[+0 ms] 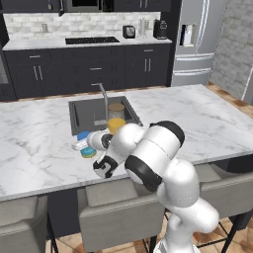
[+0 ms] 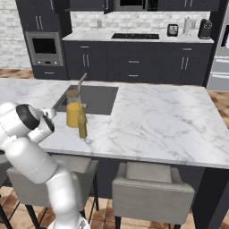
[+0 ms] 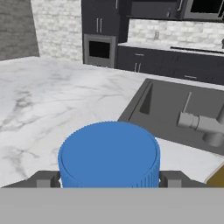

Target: Move the mayonnaise and condiment bottle from the cabinet to the dining counter.

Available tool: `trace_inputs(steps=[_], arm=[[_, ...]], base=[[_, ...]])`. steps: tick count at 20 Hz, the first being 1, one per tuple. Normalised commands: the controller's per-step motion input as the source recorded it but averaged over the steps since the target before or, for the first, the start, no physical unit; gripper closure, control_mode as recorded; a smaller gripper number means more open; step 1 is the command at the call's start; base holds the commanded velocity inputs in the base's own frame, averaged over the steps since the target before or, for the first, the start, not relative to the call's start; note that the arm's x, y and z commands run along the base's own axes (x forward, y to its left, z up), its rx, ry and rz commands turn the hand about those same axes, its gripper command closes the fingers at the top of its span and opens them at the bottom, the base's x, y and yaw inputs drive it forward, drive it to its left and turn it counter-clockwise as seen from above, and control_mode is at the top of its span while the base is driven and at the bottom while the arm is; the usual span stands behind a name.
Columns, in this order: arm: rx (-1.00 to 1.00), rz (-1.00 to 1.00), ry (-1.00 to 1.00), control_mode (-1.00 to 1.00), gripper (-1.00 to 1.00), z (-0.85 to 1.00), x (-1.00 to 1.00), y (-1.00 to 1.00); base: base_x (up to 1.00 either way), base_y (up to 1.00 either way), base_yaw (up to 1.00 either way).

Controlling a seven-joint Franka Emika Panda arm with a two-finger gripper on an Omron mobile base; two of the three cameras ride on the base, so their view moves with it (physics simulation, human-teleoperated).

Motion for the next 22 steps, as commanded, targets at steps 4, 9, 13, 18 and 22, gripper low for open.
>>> trace_inputs(steps=[4, 9, 13, 18, 22], arm=[[0.02, 0.0, 0.0, -1.0, 1.0, -0.24, 0.14, 0.0], [0.02, 0.0, 0.0, -1.0, 1.0, -0.31, 0.1, 0.0], [0.01, 0.0, 0.0, -1.0, 1.0, -0.31, 0.06, 0.0], [0.01, 0.0, 0.0, -1.0, -1.0, -0.31, 0.0, -0.01], [0.0, 0.0, 0.0, -1.0, -1.0, -0.17, -0.27, -0.02]], base=[[0.0, 0.0, 0.0], [0.0, 0.0, 0.0], [0.0, 0.0, 0.0], [0.0, 0.0, 0.0], [0.0, 0.0, 0.0]])
